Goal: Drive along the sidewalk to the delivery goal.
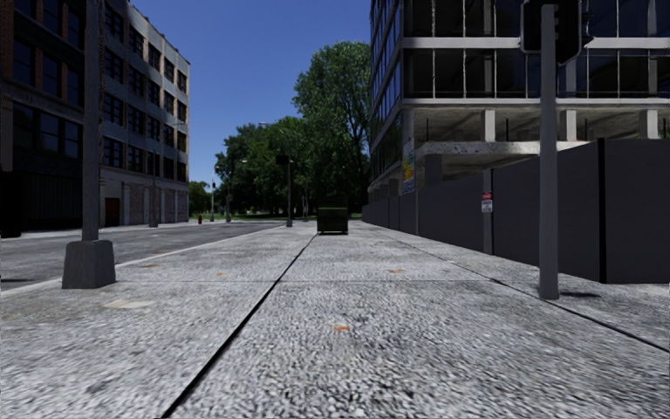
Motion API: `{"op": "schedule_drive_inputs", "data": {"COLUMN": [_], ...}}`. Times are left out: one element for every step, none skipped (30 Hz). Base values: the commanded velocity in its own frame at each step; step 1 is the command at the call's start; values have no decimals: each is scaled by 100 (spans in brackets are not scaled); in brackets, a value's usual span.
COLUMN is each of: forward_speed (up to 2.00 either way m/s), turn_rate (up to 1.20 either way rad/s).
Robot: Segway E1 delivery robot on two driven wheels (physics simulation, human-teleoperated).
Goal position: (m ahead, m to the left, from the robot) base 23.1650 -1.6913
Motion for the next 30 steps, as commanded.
{"op": "schedule_drive_inputs", "data": {"forward_speed": [124,115,109,106,106,106,106,106,106,106,106,106,106,106,106,106,106,106,106,106,106,106,106,106,106,106,166,200,200,200], "turn_rate": [0,0,0,0,0,0,0,0,0,0,0,0,0,0,0,0,0,0,0,0,0,0,0,0,0,0,0,0,0,0]}}
